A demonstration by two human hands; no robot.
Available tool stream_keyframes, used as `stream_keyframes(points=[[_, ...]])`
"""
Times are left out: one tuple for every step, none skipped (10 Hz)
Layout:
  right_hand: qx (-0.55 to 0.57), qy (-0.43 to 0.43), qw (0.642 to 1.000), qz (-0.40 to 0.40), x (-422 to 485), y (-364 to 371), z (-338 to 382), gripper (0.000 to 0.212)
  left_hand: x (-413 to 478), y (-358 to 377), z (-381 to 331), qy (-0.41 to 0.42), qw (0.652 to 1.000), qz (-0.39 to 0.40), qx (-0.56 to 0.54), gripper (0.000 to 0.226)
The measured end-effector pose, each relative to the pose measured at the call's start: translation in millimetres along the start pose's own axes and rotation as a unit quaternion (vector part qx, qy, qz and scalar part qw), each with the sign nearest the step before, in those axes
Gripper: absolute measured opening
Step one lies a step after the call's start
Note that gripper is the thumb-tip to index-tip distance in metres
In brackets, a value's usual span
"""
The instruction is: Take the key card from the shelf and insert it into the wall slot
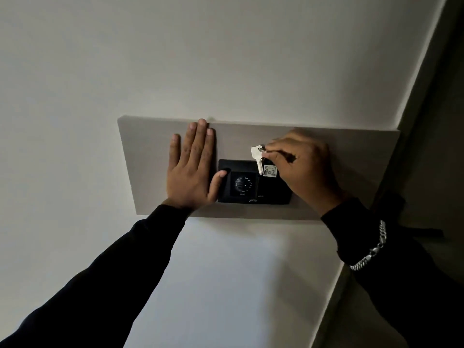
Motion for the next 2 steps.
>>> stream_keyframes(points=[[-0.008,-0.009,1.0,0.003,0.3,-3.5,5.3,0.01,1.9,-6.2,0.9,-0.007,1.0,0.02,-0.02,0.076],[0.008,0.02,1.0,0.013,-5.3,-13.3,5.5,0.017,11.4,-18.6,-4.9,-0.007,0.995,0.005,-0.099,0.073]])
Point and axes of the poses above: each hand's wrist, its own x-axis towards the middle knuckle, its own y-axis out of the palm, z = x × y, the point moved 8 cm from there along x, towards the middle knuckle, and after that the axes turned 15 degrees about y, right-handed, at the moved point
